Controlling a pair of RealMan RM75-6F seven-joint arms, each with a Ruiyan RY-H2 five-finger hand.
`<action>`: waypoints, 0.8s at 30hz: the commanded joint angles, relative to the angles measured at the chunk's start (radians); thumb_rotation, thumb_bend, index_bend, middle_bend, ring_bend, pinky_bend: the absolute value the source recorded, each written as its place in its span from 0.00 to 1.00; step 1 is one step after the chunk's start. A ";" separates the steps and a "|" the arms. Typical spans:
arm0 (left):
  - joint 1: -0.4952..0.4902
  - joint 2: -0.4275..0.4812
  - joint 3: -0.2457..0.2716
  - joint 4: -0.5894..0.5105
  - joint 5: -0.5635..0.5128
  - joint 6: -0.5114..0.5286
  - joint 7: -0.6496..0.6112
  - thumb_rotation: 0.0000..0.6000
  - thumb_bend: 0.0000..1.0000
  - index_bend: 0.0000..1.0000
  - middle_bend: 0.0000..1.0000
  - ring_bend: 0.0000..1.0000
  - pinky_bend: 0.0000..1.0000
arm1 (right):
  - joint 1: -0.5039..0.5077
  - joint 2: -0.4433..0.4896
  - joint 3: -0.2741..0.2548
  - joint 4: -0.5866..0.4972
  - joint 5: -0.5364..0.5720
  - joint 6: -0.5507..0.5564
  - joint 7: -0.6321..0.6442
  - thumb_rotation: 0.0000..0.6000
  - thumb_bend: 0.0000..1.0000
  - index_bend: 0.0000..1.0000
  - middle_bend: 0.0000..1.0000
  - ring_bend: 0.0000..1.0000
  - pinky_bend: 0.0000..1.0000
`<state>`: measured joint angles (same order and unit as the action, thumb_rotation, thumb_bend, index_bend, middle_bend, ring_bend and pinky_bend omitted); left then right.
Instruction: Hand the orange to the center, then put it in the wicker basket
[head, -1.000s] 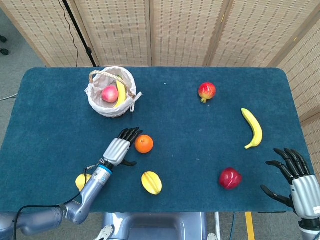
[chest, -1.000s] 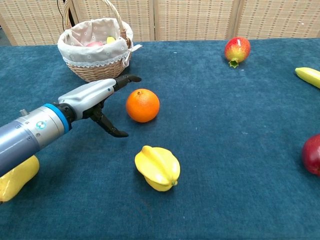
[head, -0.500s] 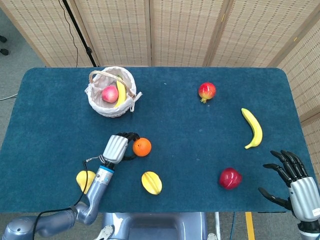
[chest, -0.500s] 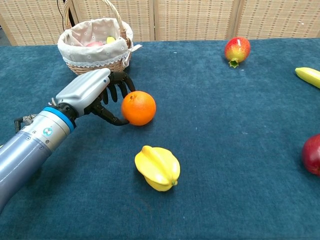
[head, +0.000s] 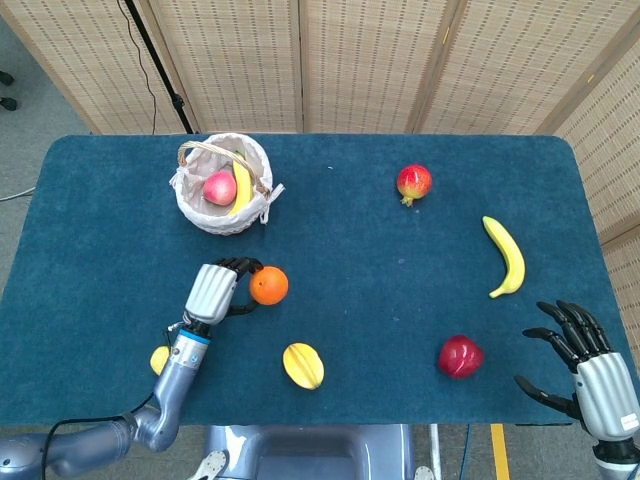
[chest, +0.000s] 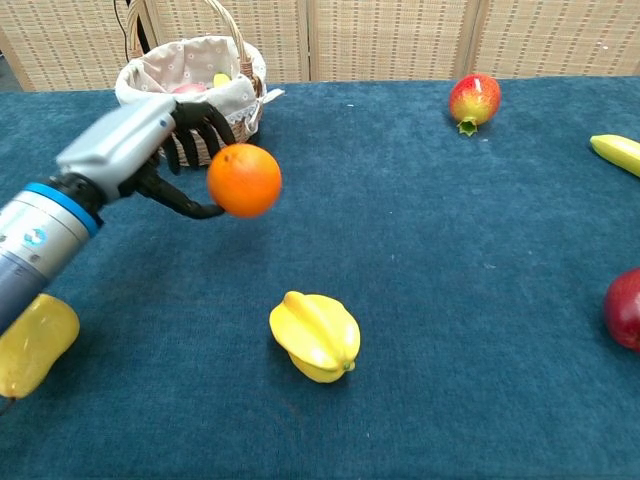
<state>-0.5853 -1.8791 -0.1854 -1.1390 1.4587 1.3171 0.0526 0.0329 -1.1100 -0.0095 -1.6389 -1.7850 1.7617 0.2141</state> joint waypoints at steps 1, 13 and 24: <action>0.042 0.116 -0.002 -0.136 0.024 0.070 0.080 1.00 0.20 0.65 0.61 0.49 0.52 | 0.001 -0.001 0.001 0.000 0.003 -0.006 0.004 1.00 0.00 0.35 0.17 0.13 0.11; 0.094 0.357 -0.028 -0.337 0.027 0.124 0.211 1.00 0.20 0.65 0.61 0.50 0.52 | 0.006 -0.003 0.001 -0.002 0.003 -0.025 0.009 1.00 0.00 0.36 0.17 0.13 0.11; 0.057 0.441 -0.057 -0.236 -0.006 0.052 0.304 1.00 0.20 0.65 0.61 0.50 0.52 | 0.002 0.006 -0.003 -0.001 -0.014 -0.013 0.040 1.00 0.00 0.36 0.17 0.13 0.11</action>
<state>-0.5141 -1.4449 -0.2342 -1.4033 1.4639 1.3898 0.3487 0.0347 -1.1044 -0.0120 -1.6404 -1.7988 1.7489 0.2542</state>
